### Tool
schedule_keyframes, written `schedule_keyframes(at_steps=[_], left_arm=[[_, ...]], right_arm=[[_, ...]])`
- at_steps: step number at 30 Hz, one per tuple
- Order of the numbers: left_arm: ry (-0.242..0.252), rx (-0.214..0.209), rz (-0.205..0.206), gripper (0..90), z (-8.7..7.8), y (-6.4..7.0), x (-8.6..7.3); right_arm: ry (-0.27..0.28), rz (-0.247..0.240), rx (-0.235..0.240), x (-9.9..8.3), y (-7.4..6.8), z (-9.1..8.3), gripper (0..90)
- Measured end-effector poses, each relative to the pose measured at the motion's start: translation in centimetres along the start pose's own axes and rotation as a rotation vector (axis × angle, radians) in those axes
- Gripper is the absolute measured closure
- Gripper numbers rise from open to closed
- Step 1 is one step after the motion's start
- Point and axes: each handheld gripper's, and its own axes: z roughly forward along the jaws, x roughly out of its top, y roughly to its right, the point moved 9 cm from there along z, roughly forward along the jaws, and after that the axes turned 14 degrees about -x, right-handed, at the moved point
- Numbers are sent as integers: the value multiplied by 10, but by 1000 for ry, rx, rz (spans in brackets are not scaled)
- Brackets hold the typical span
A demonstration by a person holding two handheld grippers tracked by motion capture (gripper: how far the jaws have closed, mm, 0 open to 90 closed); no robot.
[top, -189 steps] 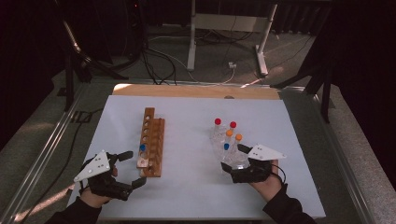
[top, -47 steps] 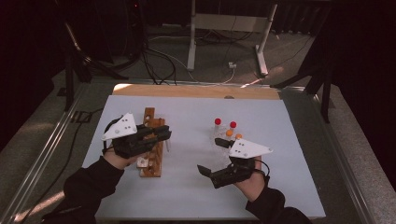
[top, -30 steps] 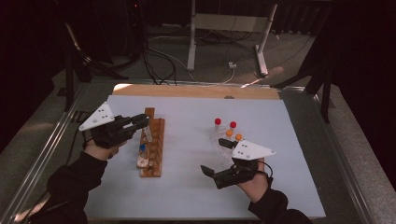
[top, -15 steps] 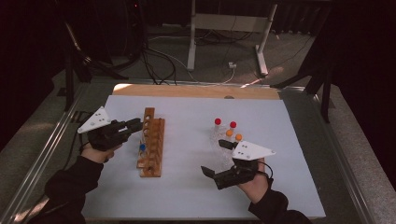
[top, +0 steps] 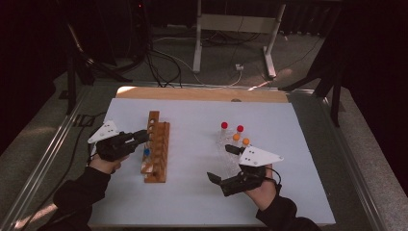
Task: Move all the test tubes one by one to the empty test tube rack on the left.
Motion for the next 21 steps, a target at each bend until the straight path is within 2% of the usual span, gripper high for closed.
schedule_keyframes(at_steps=[5, 10, 15, 21], left_arm=[[0, -11, -6, 777, 5, 1, -9], [-1, 1, 13, 777, 6, 0, -16], [-1, 7, 13, 776, 9, -1, -24], [0, 7, 5, 775, 9, -1, -25]], right_arm=[[0, -2, 3, 0, -1, 0, 0], [-2, -1, 3, -1, -1, 0, 0], [-4, 0, 7, -1, -1, 0, 0], [5, 0, 10, 0, -1, 0, 0]])
